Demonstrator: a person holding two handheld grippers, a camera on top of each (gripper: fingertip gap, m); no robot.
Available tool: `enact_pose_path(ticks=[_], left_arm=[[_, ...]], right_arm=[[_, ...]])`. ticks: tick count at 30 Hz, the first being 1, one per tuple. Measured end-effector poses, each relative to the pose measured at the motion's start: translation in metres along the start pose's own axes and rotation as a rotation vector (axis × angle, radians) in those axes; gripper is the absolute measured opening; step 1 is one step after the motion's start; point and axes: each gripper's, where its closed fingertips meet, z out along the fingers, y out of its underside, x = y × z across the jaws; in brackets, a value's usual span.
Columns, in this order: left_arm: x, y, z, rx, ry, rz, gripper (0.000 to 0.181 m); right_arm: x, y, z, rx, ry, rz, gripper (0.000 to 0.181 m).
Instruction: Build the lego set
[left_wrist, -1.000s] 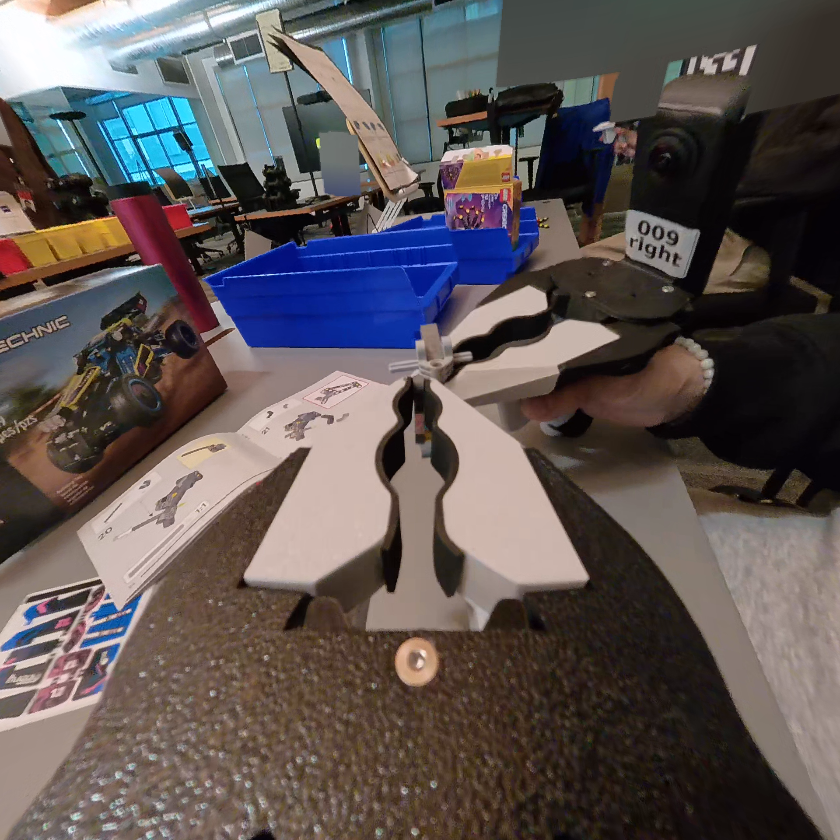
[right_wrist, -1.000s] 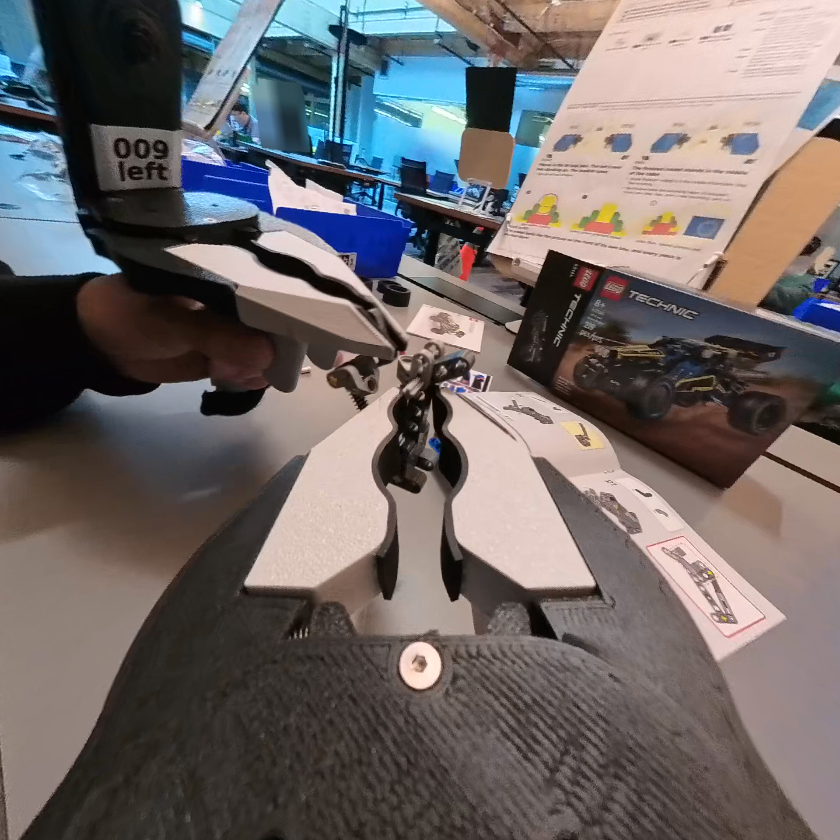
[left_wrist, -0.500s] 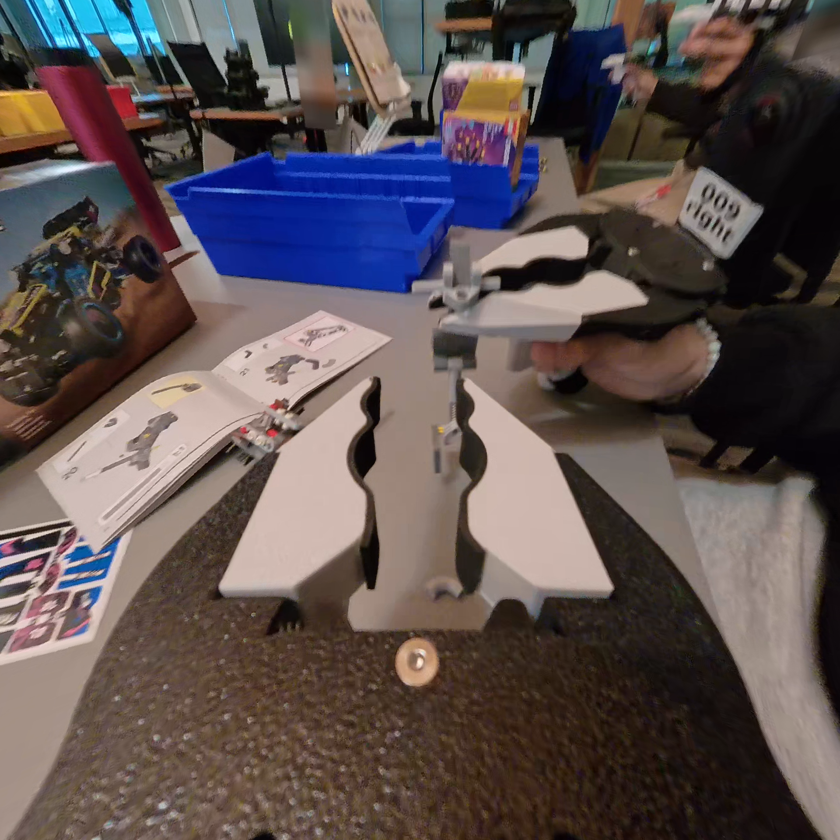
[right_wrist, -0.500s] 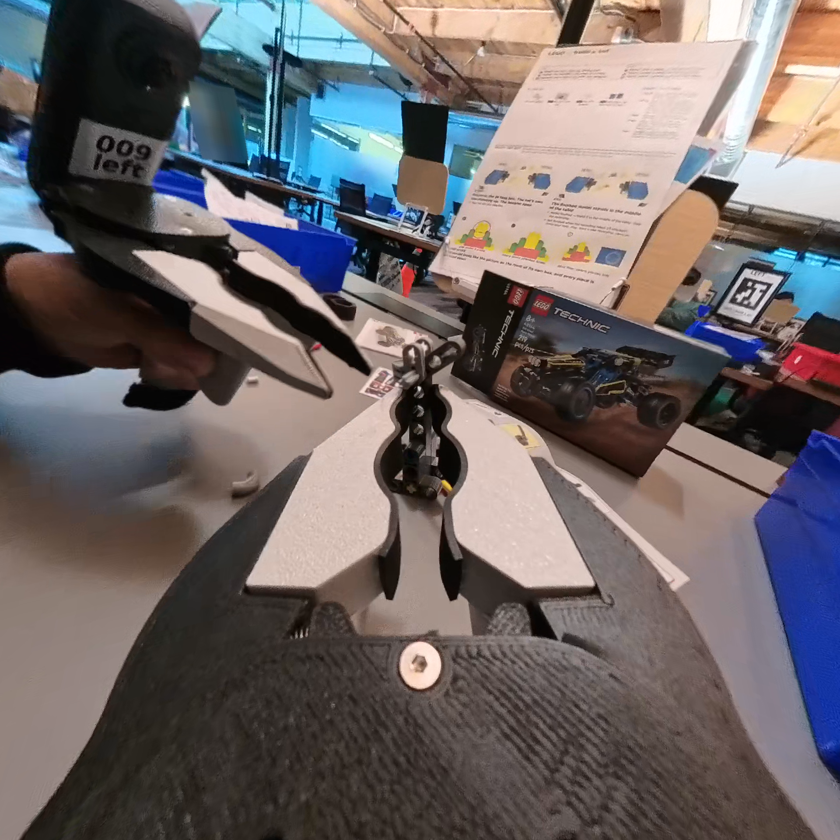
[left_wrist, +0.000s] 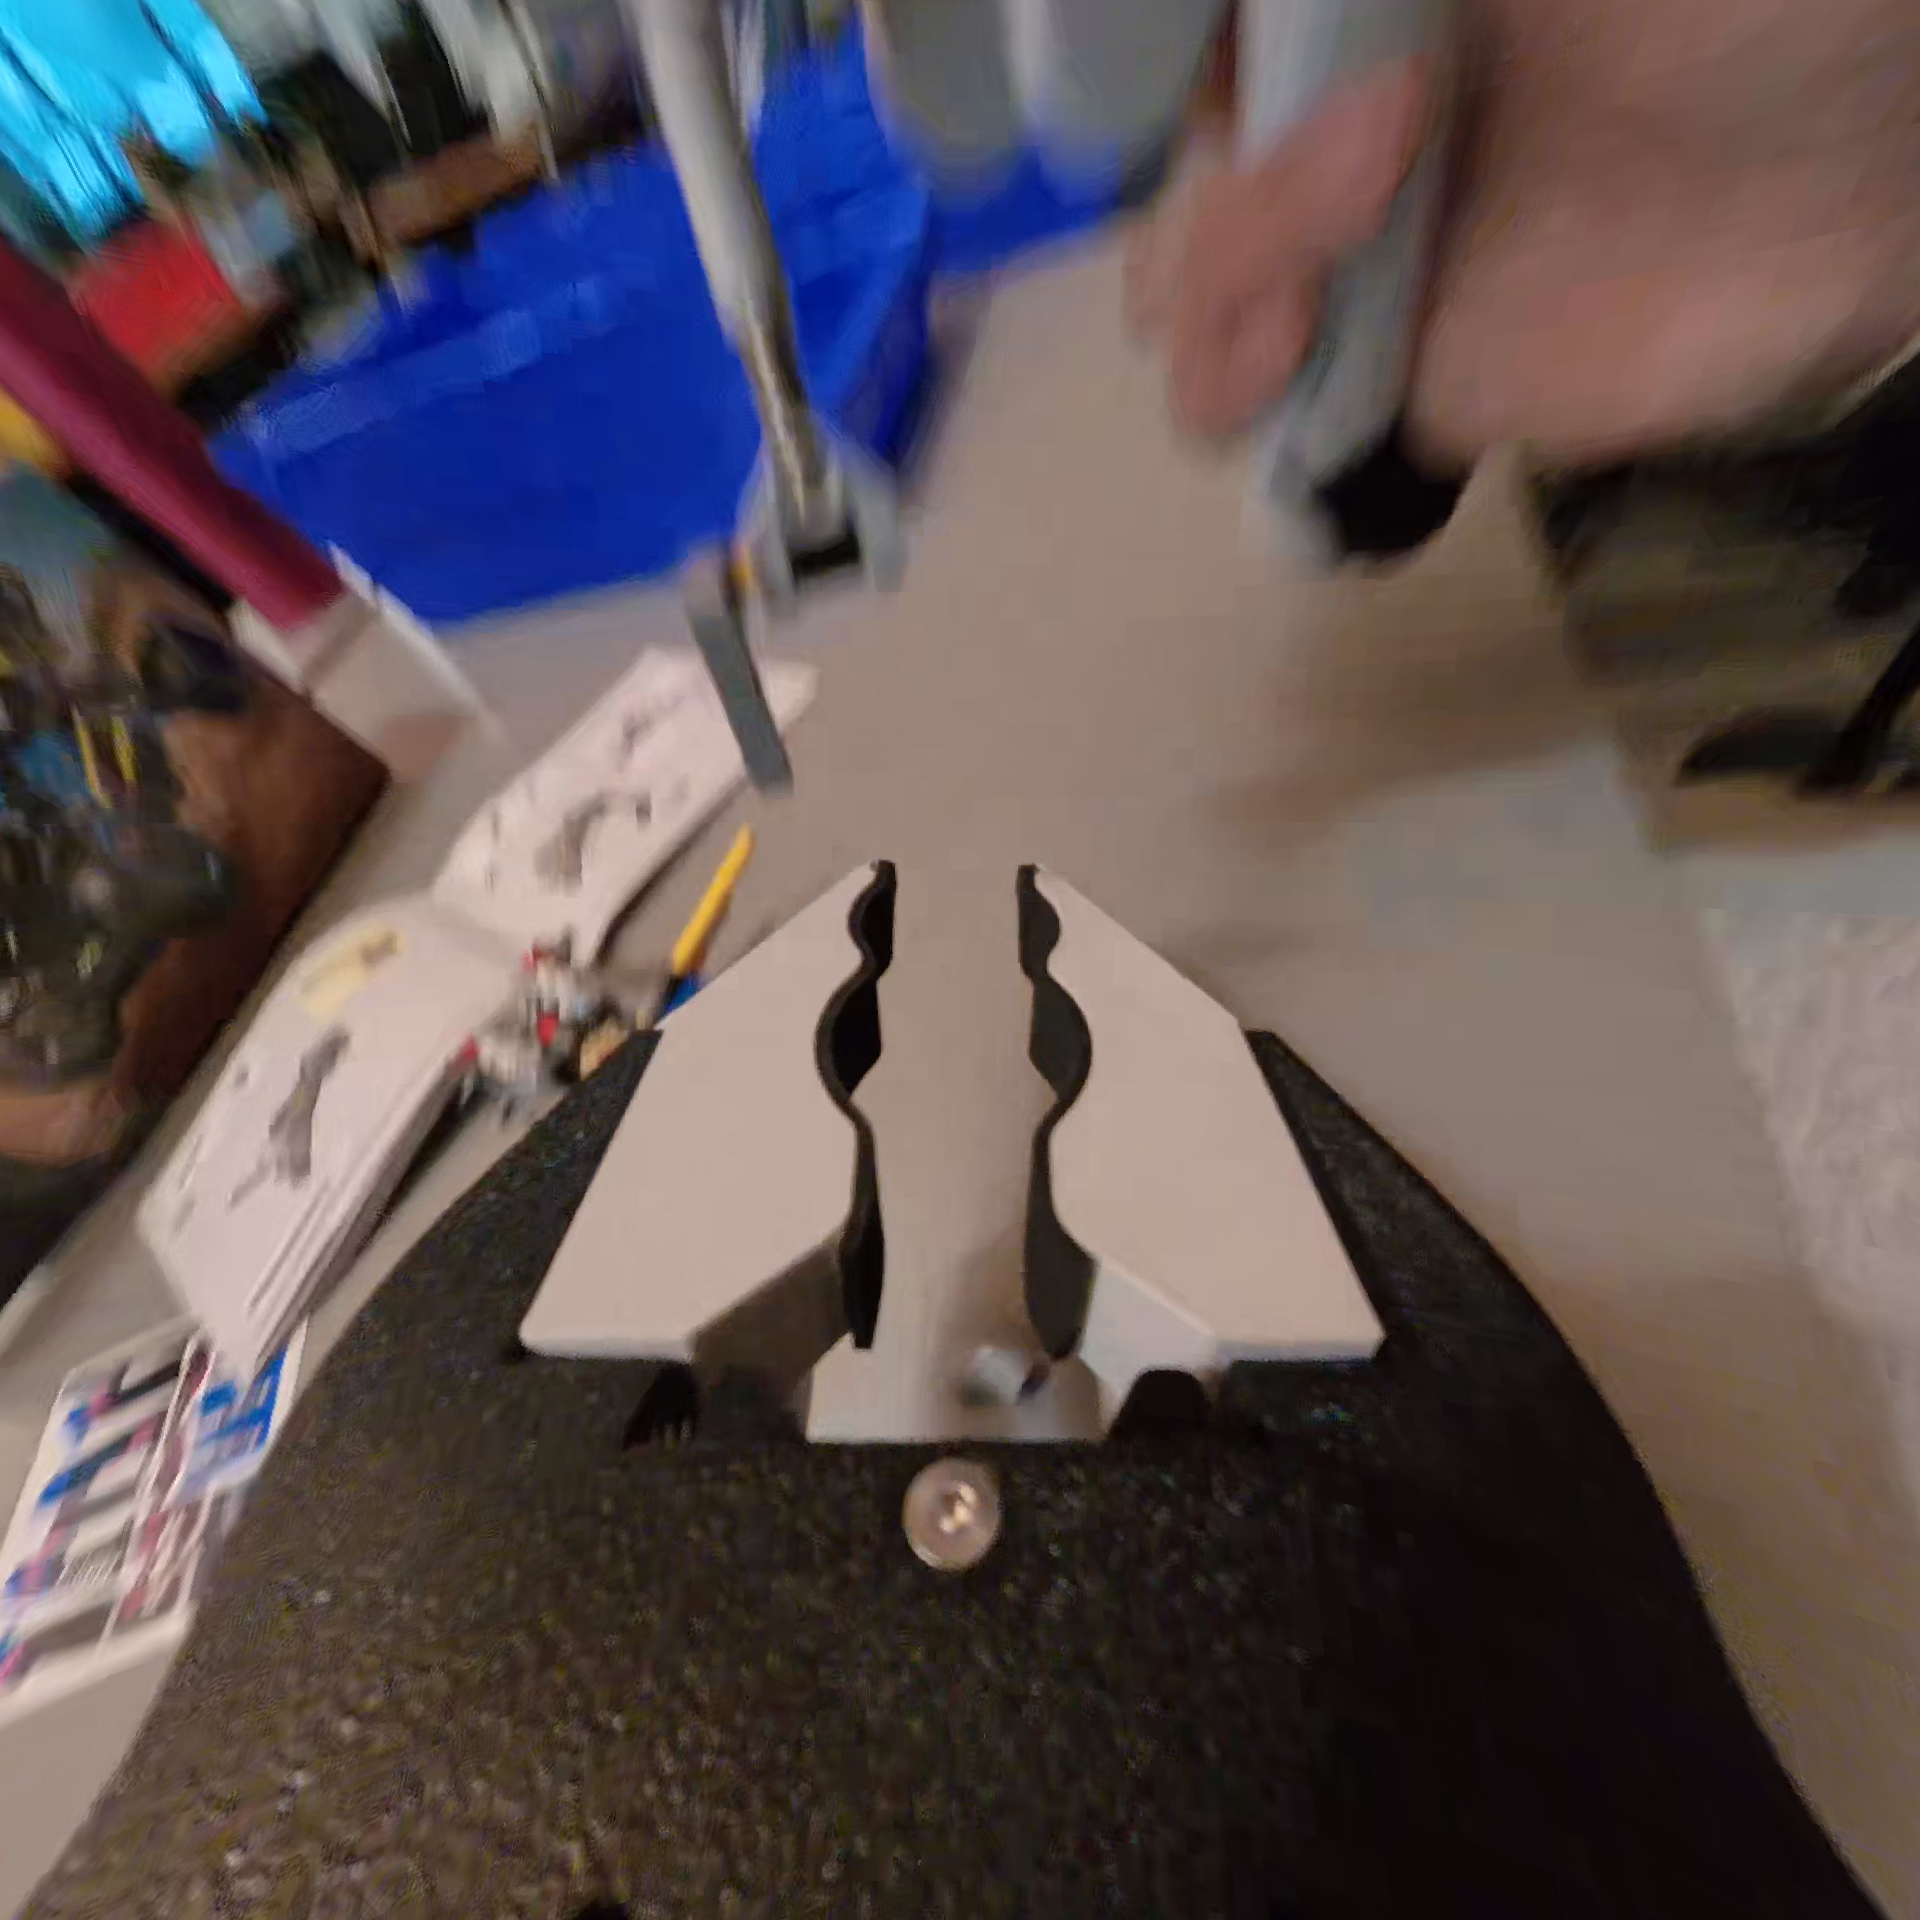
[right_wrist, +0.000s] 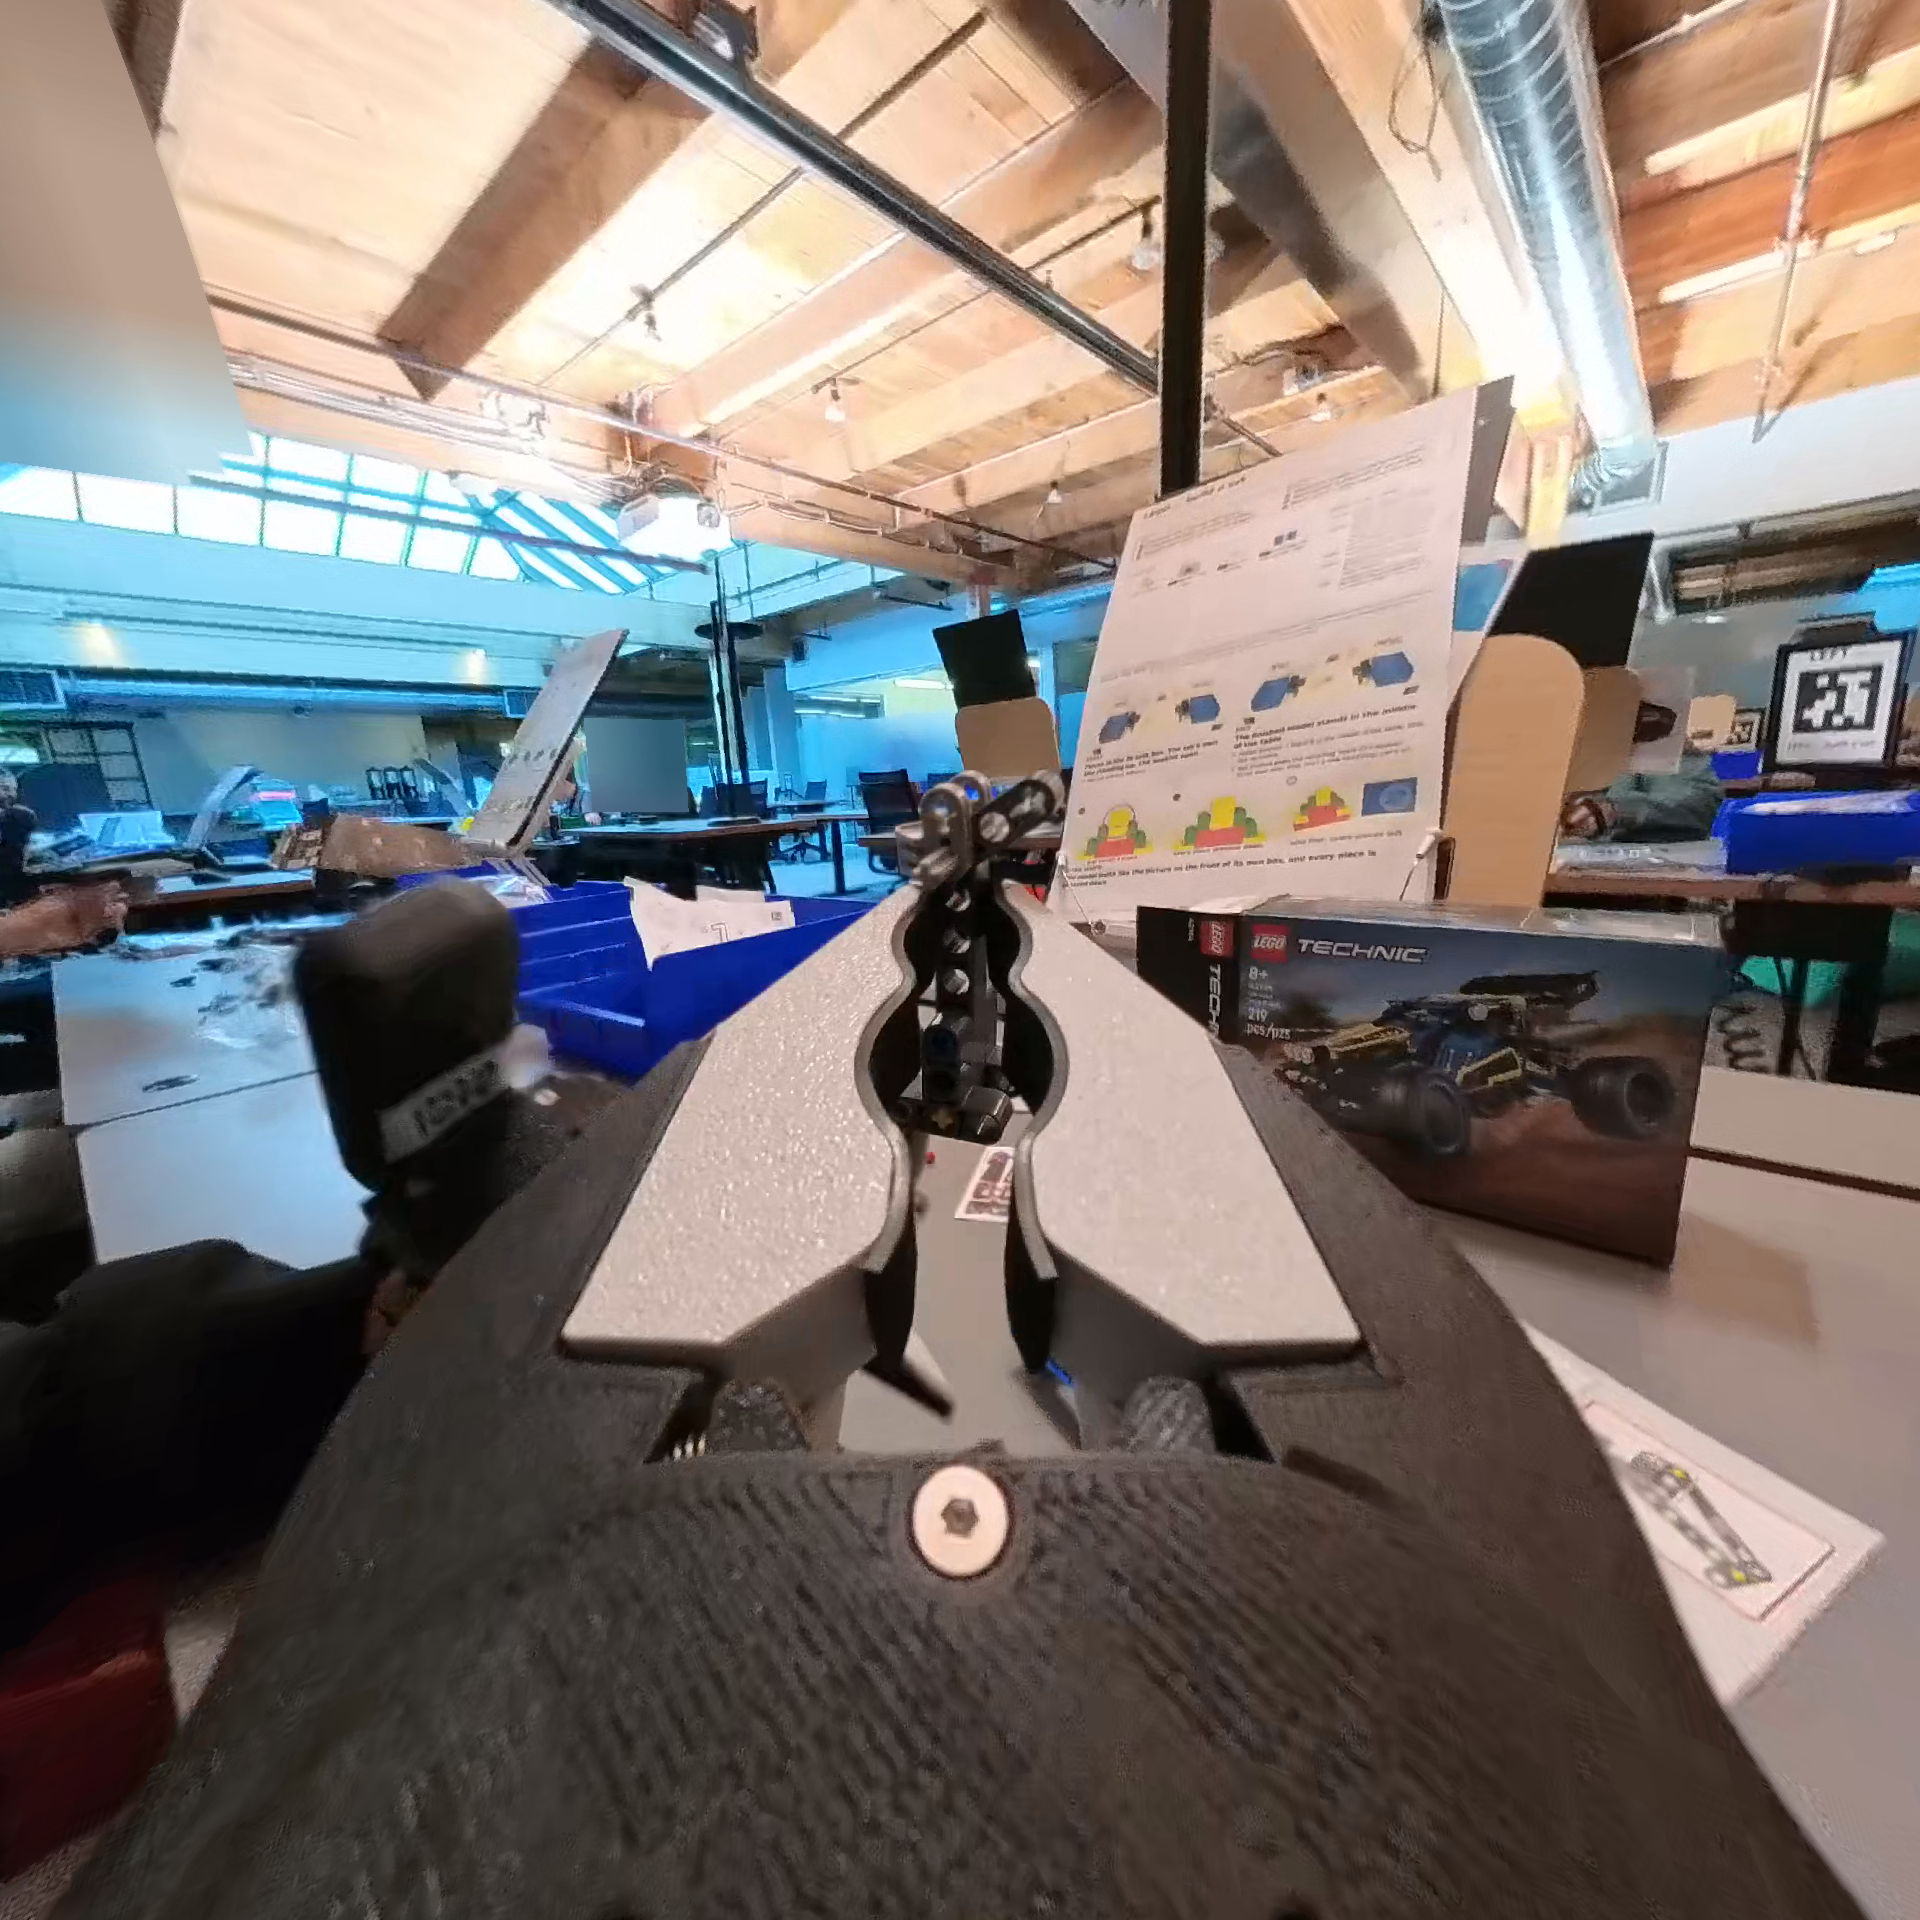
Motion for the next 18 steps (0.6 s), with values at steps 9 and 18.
enact_pose_path(ticks=[9,18], left_arm=[[-0.040,-0.039,-0.037,0.251,-0.135,-0.142,0.018],[-0.001,-0.026,-0.004,0.127,-0.050,-0.036,0.028]], right_arm=[[0.016,0.027,-0.006,-0.015,0.024,0.181,0.006],[0.006,-0.014,-0.014,0.217,-0.015,0.571,0.006]])
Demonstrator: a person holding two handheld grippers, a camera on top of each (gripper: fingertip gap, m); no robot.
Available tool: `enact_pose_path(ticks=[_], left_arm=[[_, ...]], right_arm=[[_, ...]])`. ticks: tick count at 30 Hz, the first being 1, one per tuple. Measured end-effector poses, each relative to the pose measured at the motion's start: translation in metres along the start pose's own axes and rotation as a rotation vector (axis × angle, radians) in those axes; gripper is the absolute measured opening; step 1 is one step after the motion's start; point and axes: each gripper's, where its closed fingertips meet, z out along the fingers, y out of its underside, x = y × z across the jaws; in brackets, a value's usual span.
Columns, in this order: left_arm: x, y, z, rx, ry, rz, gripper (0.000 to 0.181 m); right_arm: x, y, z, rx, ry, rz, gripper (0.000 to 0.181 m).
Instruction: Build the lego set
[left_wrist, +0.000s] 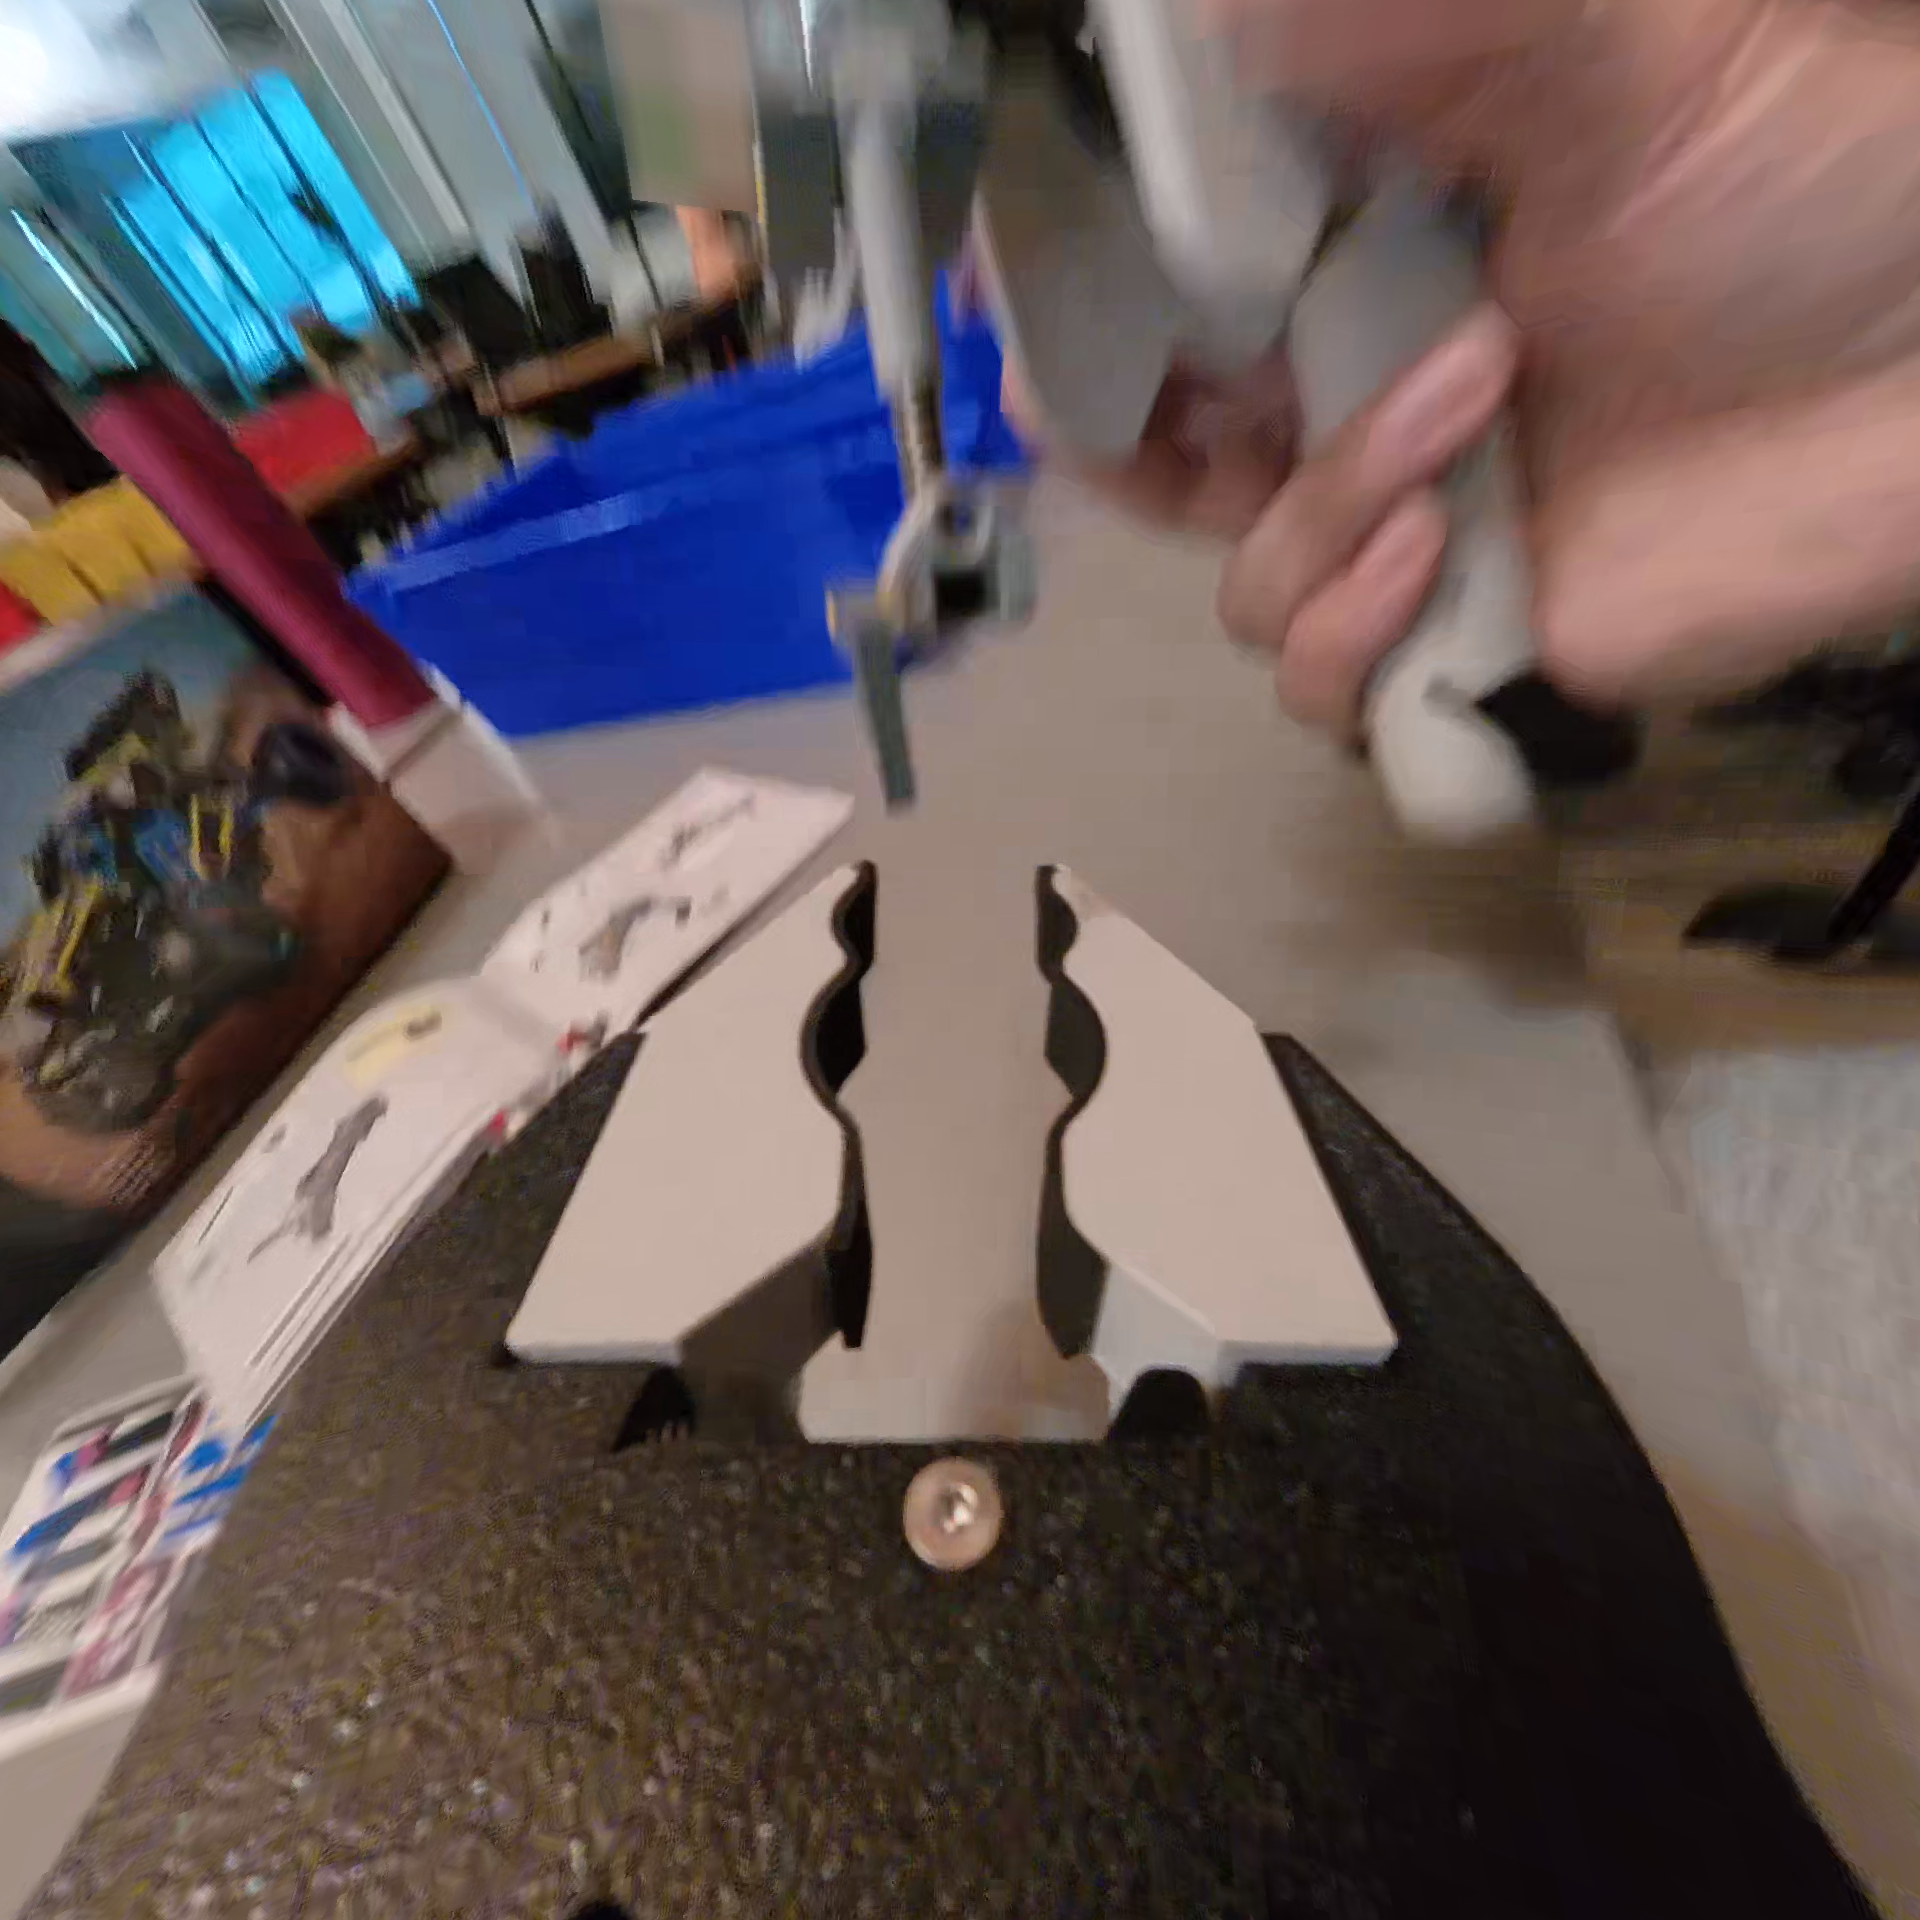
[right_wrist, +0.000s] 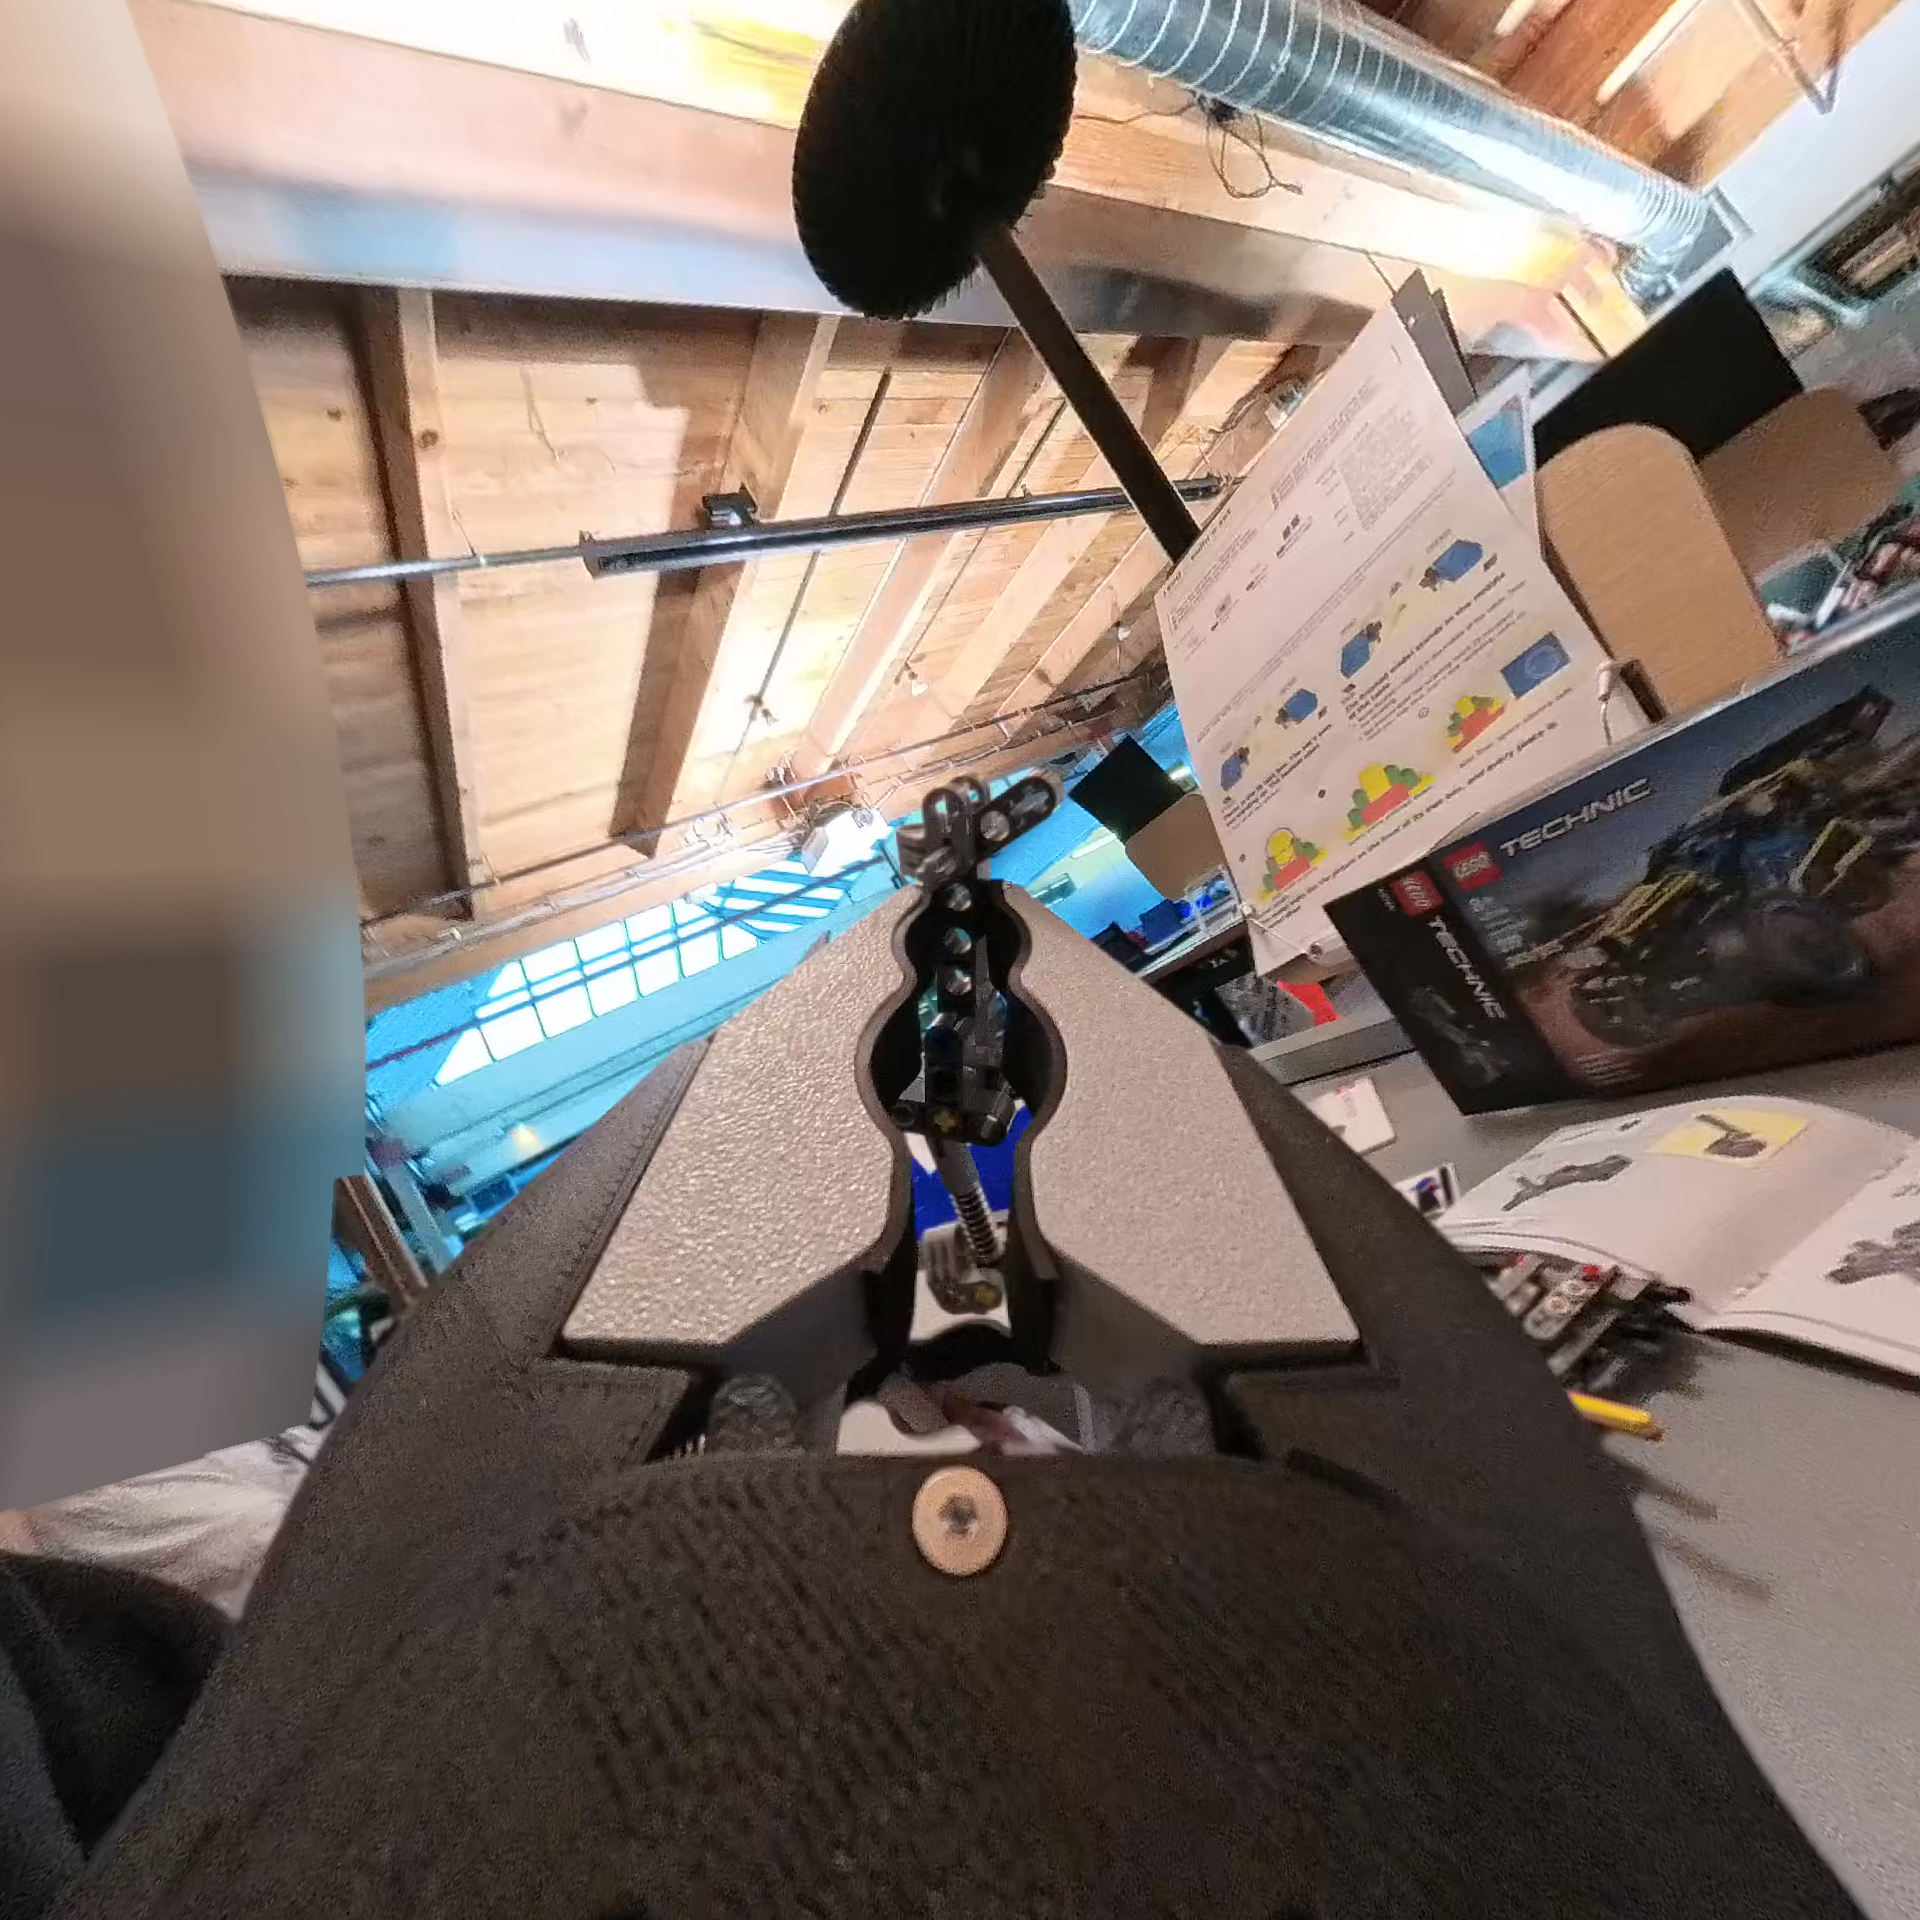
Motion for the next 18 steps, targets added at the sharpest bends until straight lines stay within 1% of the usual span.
enact_pose_path(ticks=[2,3,4,6,7,9,11,12,15,18], left_arm=[[0.002,-0.032,-0.009,0.172,-0.004,-0.035,0.015],[-0.001,-0.039,-0.014,0.214,-0.016,-0.046,0.011],[-0.003,-0.045,-0.019,0.252,-0.017,-0.056,0.011],[-0.007,-0.058,-0.030,0.345,-0.019,-0.087,0.010],[-0.010,-0.063,-0.034,0.376,-0.030,-0.094,0.006],[-0.009,-0.066,-0.035,0.375,-0.029,-0.077,0.008],[-0.009,-0.067,-0.034,0.362,-0.053,-0.048,0.012],[-0.007,-0.068,-0.033,0.356,-0.054,-0.036,0.015],[-0.009,-0.069,-0.033,0.343,-0.082,-0.047,0.017],[-0.010,-0.071,-0.031,0.330,-0.107,-0.040,0.017]], right_arm=[[0.005,0.003,-0.002,-0.007,0.016,0.029,0.006],[0.007,-0.002,-0.005,0.028,0.015,0.055,0.005],[0.012,-0.002,-0.007,0.031,0.026,0.083,0.005],[0.020,0.002,-0.010,0.009,0.050,0.079,0.005],[0.022,0.006,-0.011,-0.002,0.060,0.066,0.005],[0.024,0.014,-0.012,-0.038,0.072,0.010,0.006],[0.028,0.032,-0.012,-0.144,0.081,-0.092,0.005],[0.026,0.037,-0.012,-0.171,0.071,-0.118,0.005],[0.019,0.048,-0.010,-0.229,0.055,-0.273,0.005],[0.010,0.054,-0.007,-0.245,0.050,-0.417,0.005]])
